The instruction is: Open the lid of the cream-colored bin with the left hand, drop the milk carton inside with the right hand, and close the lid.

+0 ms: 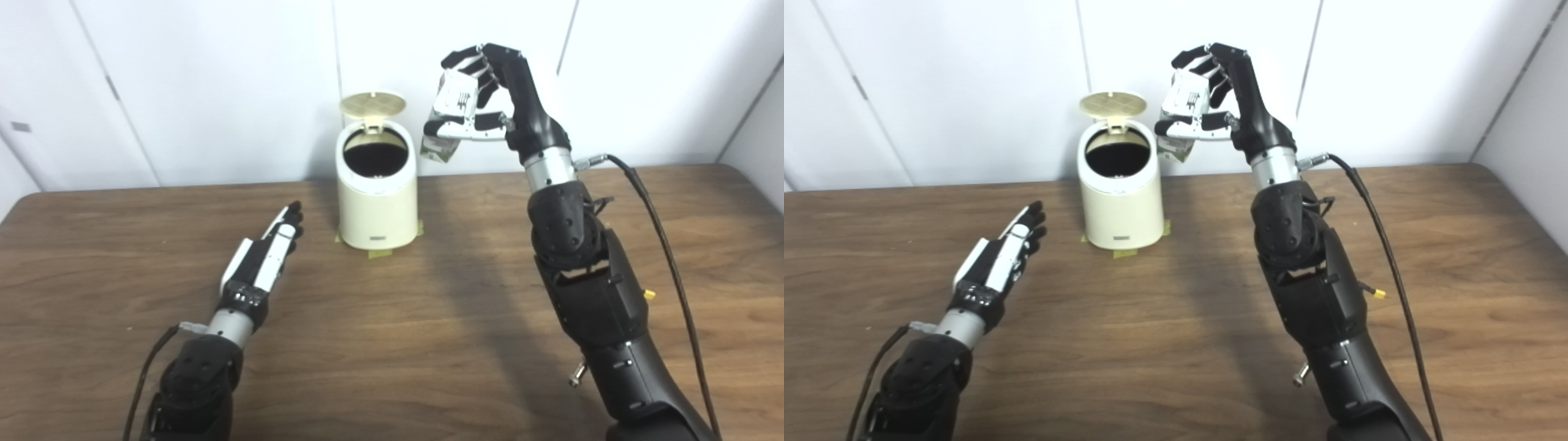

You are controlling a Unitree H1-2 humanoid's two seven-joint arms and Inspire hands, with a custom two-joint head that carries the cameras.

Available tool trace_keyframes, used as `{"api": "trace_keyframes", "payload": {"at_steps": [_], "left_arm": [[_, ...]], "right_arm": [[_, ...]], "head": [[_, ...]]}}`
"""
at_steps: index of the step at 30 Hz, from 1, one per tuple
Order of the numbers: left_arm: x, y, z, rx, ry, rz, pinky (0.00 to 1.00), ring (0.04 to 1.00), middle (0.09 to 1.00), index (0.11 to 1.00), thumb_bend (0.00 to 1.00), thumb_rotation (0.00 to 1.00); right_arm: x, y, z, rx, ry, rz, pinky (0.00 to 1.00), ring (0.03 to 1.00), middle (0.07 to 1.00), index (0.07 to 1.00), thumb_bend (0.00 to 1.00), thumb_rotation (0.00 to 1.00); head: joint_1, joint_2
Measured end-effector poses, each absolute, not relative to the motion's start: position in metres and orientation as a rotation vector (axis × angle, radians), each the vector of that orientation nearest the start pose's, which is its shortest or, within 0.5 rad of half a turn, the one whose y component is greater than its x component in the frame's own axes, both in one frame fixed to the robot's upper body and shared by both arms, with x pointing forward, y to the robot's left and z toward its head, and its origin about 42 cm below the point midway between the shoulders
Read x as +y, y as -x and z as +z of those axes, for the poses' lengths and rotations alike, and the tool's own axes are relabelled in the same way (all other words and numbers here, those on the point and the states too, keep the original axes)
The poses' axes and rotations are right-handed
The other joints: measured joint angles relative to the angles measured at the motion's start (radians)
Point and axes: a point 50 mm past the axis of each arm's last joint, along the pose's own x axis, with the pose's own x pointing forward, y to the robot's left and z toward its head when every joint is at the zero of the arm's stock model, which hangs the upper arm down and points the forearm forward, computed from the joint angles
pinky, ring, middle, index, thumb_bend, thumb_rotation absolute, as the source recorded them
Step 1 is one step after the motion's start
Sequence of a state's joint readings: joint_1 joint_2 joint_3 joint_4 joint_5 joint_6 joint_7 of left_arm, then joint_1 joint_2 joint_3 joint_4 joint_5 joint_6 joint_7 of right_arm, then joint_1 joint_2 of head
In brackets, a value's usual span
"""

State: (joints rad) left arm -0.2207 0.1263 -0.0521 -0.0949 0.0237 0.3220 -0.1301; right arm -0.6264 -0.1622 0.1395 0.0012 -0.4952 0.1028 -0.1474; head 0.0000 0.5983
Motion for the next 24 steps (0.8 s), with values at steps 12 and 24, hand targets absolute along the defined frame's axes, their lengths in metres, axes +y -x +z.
{"api": "trace_keyframes", "payload": {"at_steps": [12, 24], "left_arm": [[0.204, -0.346, 0.164, 0.008, -0.167, -0.198, 0.99, 0.985, 0.983, 0.993, 0.5, 1.0], [0.201, -0.346, 0.164, 0.007, -0.163, -0.201, 0.97, 0.967, 0.986, 0.993, 0.48, 1.0]], "right_arm": [[-0.137, -0.458, 0.309, -0.628, 0.651, 0.025, 0.32, 0.377, 0.48, 0.532, 0.51, 0.0], [-0.108, -0.475, 0.296, -0.596, 0.631, 0.065, 0.35, 0.384, 0.485, 0.534, 0.51, 0.0]], "head": [[0.034, -0.009], [0.046, -0.014]]}}
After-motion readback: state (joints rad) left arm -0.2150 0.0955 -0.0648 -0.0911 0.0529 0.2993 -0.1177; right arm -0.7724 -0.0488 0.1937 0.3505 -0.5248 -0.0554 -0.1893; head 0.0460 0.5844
